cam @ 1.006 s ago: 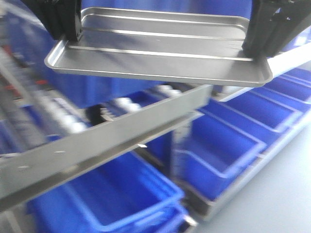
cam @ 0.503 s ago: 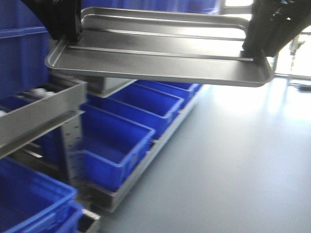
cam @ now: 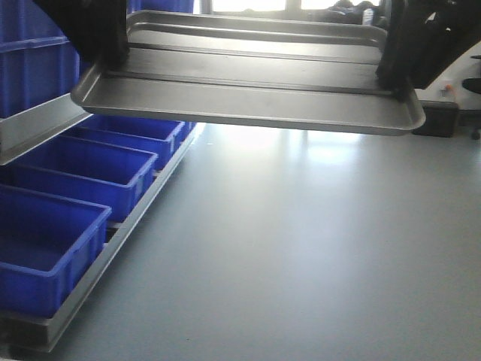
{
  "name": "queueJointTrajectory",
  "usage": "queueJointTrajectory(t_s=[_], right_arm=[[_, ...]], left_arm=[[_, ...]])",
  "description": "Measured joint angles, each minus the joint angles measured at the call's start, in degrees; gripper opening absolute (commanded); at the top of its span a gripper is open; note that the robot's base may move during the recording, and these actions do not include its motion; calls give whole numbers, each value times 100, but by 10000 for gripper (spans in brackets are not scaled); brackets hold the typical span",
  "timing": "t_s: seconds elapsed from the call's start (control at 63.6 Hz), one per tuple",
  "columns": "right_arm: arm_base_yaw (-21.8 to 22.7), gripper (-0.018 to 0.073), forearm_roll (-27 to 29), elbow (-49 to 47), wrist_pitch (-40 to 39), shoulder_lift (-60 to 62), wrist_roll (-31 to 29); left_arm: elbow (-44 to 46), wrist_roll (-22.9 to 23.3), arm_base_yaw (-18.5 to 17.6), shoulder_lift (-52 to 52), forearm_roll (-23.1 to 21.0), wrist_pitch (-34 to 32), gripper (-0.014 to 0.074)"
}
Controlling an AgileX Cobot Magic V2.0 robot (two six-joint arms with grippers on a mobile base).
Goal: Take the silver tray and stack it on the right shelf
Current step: 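Hold the tray raised with both grippers while the base drives to another shelf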
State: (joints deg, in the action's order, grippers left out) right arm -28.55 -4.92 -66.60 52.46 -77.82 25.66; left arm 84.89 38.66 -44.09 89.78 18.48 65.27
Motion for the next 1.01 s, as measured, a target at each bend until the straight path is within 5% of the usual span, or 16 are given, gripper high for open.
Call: queueJointTrajectory(t_s=[1.006], right_arm=[[0,57,0,0,9,0,0]], left_arm=[[0,0,0,0,-11,0,-101]])
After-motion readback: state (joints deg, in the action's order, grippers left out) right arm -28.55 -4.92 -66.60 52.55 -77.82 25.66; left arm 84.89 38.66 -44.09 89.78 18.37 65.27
